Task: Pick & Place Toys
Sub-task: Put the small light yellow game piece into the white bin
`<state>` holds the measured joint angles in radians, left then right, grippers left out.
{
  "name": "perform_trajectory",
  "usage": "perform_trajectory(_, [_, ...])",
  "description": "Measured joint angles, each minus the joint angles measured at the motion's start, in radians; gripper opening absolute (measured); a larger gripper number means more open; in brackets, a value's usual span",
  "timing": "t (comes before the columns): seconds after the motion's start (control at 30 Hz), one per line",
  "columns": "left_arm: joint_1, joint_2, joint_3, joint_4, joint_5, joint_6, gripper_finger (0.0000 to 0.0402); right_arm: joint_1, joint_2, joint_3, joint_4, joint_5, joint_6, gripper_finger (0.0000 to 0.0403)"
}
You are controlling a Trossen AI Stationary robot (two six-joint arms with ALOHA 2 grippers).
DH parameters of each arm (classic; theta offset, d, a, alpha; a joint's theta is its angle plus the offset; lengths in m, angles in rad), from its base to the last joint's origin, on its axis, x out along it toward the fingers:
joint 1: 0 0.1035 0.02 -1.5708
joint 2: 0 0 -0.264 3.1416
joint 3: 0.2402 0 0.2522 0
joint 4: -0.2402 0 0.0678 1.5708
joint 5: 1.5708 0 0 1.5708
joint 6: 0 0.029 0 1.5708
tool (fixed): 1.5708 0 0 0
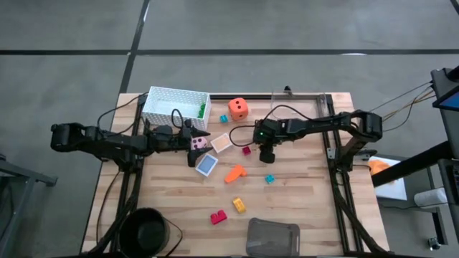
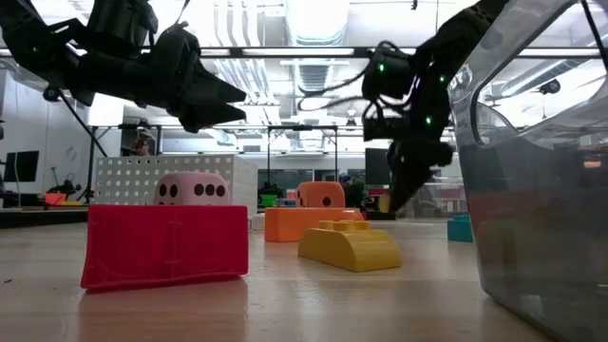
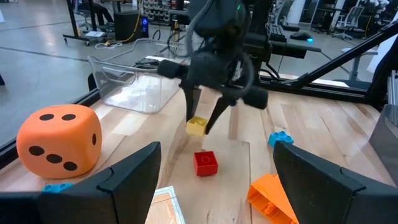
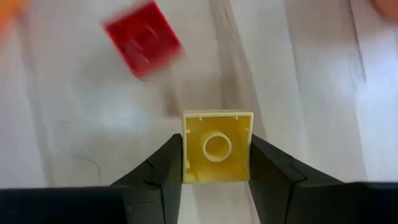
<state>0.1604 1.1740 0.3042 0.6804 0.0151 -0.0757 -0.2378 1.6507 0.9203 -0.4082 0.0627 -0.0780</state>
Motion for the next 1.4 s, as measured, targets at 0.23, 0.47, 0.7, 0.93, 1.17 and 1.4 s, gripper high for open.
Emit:
perform_trajectory(0.23, [0.000, 0.000, 0.000, 0.003, 0.000, 0.006, 0.0314, 0.032, -0.045, 0.000, 0.189, -0.123, 0.000, 0.0133])
perform_trajectory(0.47, [-0.002, 0.000, 0.000, 0.007, 0.009, 0.000, 0.0314, 0.069, -0.034, -0.004, 0.497, -0.263, -0.004, 0.0148])
perform_trajectory(0.7, [-0.072, 0.000, 0.000, 0.010, 0.005, 0.145, 0.0314, 0.079, -0.005, -0.002, 0.628, -0.386, -0.004, 0.0137])
perform_trajectory(0.93, [-0.243, 0.000, 0.000, 0.006, -0.192, 0.438, 0.0314, 0.079, -0.005, -0.002, 0.627, -0.493, 0.014, 0.0150])
perform_trajectory(1.17, [-0.350, 0.018, 0.011, 0.021, -0.298, 0.608, 0.0314, 0.079, -0.005, -0.002, 0.635, -0.515, 0.015, 0.0139])
perform_trajectory(1.4, [-0.360, 0.222, 0.113, 0.034, -0.364, 0.689, 0.0314, 0.082, -0.005, -0.001, 0.641, -0.536, 0.026, 0.0151])
